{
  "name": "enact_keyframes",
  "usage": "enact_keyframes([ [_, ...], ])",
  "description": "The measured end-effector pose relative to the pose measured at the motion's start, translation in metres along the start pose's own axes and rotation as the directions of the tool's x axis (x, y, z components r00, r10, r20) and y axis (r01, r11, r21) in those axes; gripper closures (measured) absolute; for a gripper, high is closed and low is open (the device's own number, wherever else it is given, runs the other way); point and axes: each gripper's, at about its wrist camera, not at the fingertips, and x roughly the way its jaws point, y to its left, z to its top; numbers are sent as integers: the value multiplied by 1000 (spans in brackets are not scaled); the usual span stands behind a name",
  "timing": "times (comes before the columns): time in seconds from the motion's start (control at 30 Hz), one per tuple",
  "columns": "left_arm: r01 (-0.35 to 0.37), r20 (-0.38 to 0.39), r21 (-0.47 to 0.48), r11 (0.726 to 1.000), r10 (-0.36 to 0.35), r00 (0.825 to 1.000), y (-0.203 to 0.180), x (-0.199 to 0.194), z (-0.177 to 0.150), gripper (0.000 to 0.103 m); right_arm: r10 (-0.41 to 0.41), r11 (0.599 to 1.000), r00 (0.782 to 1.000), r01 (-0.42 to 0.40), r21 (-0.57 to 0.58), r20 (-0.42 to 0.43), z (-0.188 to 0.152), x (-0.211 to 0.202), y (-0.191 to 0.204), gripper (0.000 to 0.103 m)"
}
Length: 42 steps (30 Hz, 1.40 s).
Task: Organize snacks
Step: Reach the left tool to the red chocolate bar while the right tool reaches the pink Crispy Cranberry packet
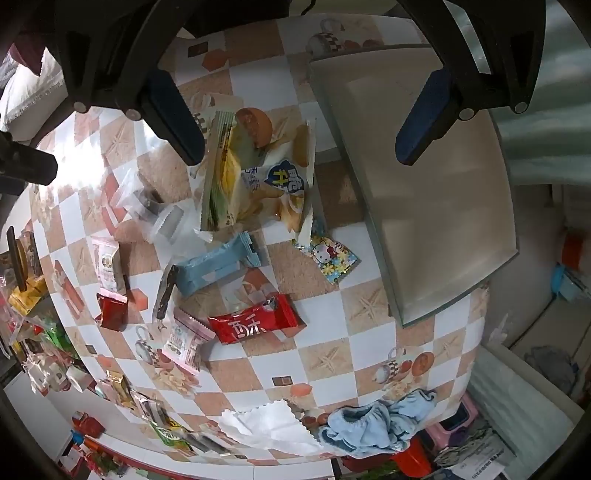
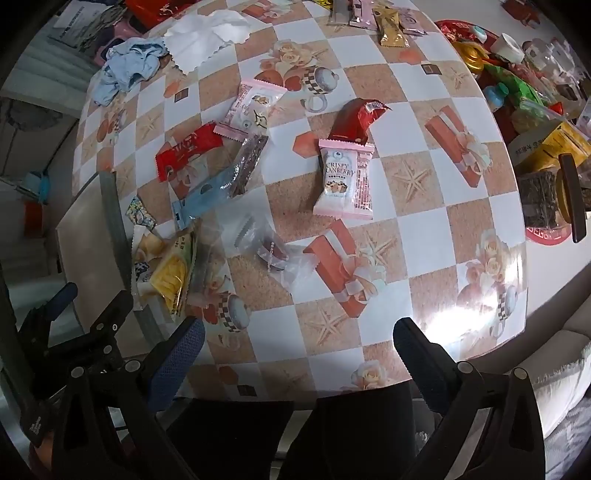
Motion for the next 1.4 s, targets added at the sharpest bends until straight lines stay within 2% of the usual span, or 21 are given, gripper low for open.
enact_keyframes([
  [0.3, -8, -19, -52, 999, 7, 1000, 19, 8, 4, 0, 8, 997, 1000, -6, 77, -29, -8, 20, -14, 0],
  [0.57, 6, -28, 54, 999, -5, 1000, -10, 17, 13, 0, 8, 988, 997, 4, 152, -82, -19, 43, -34, 0],
  [0.7, 33, -78, 67, 997, -27, 997, -27, 26, 18, 0, 13, 986, 995, 4, 168, -103, -22, 50, -45, 0],
  [0.73, 36, -91, 67, 997, -30, 995, -31, 27, 20, 0, 14, 984, 995, 4, 177, -103, -20, 50, -50, 0],
  [0.77, 8, -72, 68, 998, -3, 997, -33, 27, 24, 0, 15, 982, 995, 4, 190, -97, -18, 52, -53, 0],
  [0.83, 28, -85, 48, 998, -24, 996, -37, 26, 32, 0, 6, 978, 995, 15, 207, -97, -12, 56, -60, 0],
  [0.93, -1, -85, -17, 1000, -1, 996, -27, 29, 38, 0, 14, 979, 992, 12, 205, -122, -1, 65, -64, 0],
  [1.0, 10, -110, -61, 998, -17, 994, -20, 36, 40, 0, 5, 982, 992, 19, 190, -123, 6, 67, -65, 0],
  [1.2, -14, -140, -71, 997, 4, 990, -15, 49, 44, 0, -28, 985, 991, 50, 166, -130, 31, 78, -73, 0],
  [1.4, -44, -83, -23, 999, 42, 996, -24, 49, 76, 0, -41, 984, 991, 61, 167, -125, 62, 89, -83, 0],
])
